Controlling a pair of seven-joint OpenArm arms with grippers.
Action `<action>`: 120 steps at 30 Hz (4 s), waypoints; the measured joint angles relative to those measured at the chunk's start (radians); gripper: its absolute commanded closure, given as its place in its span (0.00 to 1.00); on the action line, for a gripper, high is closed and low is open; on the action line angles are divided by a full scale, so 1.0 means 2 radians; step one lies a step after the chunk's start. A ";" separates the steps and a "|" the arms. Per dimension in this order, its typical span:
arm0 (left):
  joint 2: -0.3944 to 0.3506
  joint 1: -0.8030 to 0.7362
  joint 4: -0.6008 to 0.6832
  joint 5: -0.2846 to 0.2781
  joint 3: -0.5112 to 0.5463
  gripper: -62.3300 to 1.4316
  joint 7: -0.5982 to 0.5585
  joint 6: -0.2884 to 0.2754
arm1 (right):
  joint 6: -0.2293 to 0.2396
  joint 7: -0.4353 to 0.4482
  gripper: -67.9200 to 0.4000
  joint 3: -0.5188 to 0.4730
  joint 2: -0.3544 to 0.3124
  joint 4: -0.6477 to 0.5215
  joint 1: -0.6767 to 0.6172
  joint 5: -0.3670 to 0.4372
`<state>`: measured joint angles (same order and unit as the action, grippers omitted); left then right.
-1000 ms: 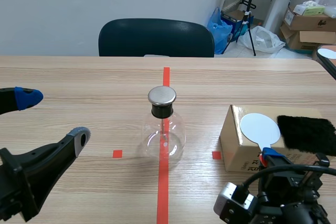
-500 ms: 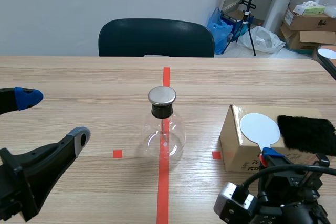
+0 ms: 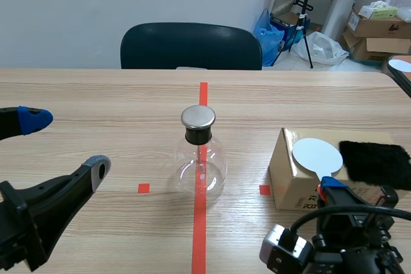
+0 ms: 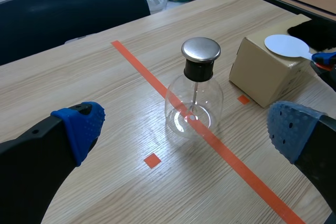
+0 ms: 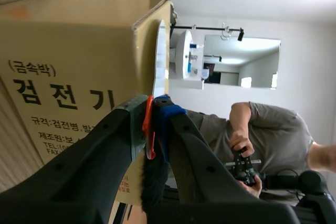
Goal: Do the electroscope experiment
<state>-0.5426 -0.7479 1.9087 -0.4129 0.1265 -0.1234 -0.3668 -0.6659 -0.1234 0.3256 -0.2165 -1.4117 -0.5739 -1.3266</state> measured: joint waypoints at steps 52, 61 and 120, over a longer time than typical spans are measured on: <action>0.030 0.409 -0.455 0.051 -0.338 0.93 -0.094 -0.079 | 0.022 -0.201 0.98 0.186 -0.045 -0.032 0.125 -0.067; 0.051 0.412 -0.455 0.104 -0.338 0.93 -0.090 -0.051 | 0.023 -0.195 0.98 0.188 -0.049 -0.032 0.124 -0.067; 0.056 0.412 -0.455 0.103 -0.338 0.93 -0.090 -0.043 | 0.030 -0.184 0.98 0.188 -0.048 -0.032 0.124 -0.067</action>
<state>-0.4301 0.0753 0.9981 -0.2062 -0.5495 -0.3042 -0.4519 -0.6052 -0.4915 0.7025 -0.3134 -1.4754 -0.3252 -1.4601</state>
